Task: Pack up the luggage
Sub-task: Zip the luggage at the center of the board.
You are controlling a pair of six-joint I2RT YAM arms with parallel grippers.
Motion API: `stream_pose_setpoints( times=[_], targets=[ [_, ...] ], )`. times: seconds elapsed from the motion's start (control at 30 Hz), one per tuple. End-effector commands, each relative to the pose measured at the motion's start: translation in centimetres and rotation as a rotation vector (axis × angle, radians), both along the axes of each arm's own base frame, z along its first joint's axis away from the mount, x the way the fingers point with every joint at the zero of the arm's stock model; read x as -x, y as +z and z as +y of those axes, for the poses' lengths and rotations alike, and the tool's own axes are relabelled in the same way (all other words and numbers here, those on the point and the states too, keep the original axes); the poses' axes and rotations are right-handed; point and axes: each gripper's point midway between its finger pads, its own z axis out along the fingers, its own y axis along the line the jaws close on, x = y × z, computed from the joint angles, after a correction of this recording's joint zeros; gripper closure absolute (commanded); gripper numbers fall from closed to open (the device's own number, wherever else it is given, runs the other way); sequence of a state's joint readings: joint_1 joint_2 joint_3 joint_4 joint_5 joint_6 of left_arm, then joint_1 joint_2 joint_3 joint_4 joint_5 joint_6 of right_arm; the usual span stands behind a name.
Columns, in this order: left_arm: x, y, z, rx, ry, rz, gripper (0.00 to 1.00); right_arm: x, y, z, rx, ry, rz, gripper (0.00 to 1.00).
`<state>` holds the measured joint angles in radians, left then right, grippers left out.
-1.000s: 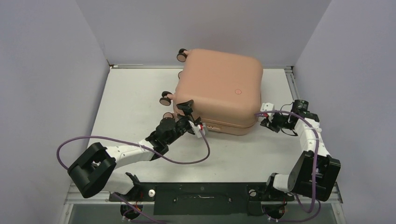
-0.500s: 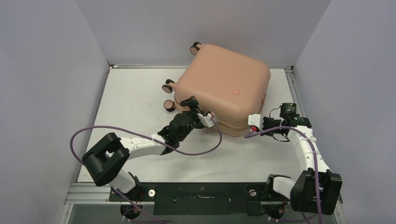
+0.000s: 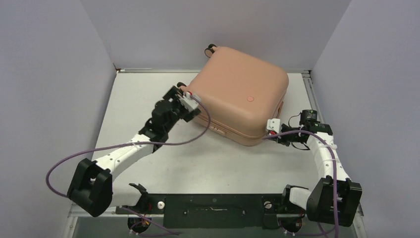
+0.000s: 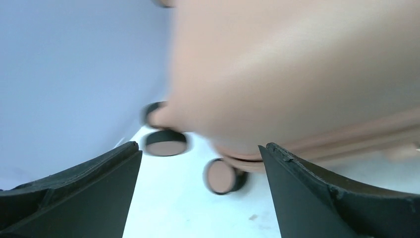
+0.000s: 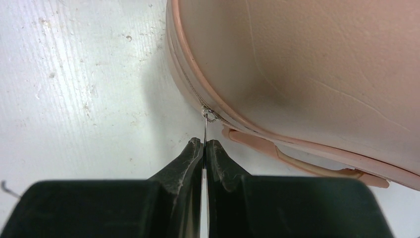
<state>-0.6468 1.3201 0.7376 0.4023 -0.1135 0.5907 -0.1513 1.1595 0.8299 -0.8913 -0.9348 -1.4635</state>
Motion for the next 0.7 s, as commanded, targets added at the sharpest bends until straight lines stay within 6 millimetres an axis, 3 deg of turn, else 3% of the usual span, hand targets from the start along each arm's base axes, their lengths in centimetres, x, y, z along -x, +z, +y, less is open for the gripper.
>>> stream_pose_setpoints(
  times=[0.0, 0.07, 0.17, 0.27, 0.33, 0.43, 0.5, 0.57, 0.67],
  targets=[
    [-3.6, 7.9, 5.7, 0.237, 0.124, -0.03, 0.04, 0.2, 2.5, 0.7, -0.095, 0.014, -0.001, 0.95],
    [-6.1, 9.9, 9.3, 0.295, 0.213, -0.031, 0.04, 0.2, 2.6, 0.7, -0.101, 0.014, 0.001, 0.95],
    [-10.3, 10.2, 12.6, 0.3, 0.303, -0.032, 0.04, 0.2, 2.6, 0.8, -0.104, 0.014, 0.002, 0.95],
    [-14.7, 9.8, 14.2, 0.293, 0.349, -0.012, 0.04, 0.4, 2.4, 0.9, -0.098, 0.02, 0.016, 0.95],
    [-17.5, 9.4, 14.0, 0.285, 0.334, 0.004, 0.04, 0.6, 2.2, 0.9, -0.092, 0.023, 0.022, 0.95],
    [-21.2, 7.3, 12.9, 0.26, 0.295, 0.048, 0.04, 0.7, 1.7, 0.9, -0.086, 0.021, 0.033, 0.95],
    [-23.1, 4.9, 12.7, 0.272, 0.303, 0.104, 0.04, 0.8, 1.4, 0.9, -0.085, 0.017, 0.039, 0.95],
    [-24.0, 1.5, 13.3, 0.323, 0.334, 0.205, 0.04, 1.0, 1.2, 0.9, -0.084, 0.016, 0.04, 0.95],
    [-23.8, -3.1, 14.4, 0.456, 0.361, 0.358, 0.01, 1.1, 1.0, 0.9, -0.085, 0.014, 0.037, 0.95]
  ],
)
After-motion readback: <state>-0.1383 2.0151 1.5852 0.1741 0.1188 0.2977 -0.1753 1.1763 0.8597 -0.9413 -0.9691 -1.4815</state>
